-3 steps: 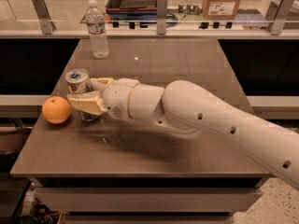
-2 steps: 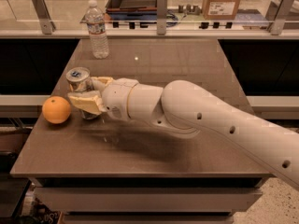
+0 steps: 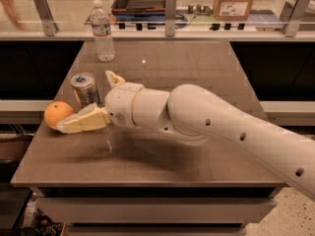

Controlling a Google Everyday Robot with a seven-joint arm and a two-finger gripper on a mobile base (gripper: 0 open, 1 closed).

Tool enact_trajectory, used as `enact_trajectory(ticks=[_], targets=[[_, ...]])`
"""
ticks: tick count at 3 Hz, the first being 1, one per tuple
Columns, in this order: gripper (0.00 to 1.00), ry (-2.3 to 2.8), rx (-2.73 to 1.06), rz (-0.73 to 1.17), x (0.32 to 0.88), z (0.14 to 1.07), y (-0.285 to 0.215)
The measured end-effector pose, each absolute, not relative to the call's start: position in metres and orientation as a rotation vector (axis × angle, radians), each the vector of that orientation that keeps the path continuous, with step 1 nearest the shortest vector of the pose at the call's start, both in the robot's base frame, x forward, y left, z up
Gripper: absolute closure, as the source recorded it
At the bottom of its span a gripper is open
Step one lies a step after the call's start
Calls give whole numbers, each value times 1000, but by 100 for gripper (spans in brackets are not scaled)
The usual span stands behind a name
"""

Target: Move redbull can near orange

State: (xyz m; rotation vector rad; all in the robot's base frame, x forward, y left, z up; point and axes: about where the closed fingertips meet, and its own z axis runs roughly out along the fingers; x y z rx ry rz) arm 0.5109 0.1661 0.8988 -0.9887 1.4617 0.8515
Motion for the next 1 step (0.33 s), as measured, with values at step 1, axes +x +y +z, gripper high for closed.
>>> enact_trajectory(ticks=[1], targets=[[0,1462,-989,852,511,899,166]])
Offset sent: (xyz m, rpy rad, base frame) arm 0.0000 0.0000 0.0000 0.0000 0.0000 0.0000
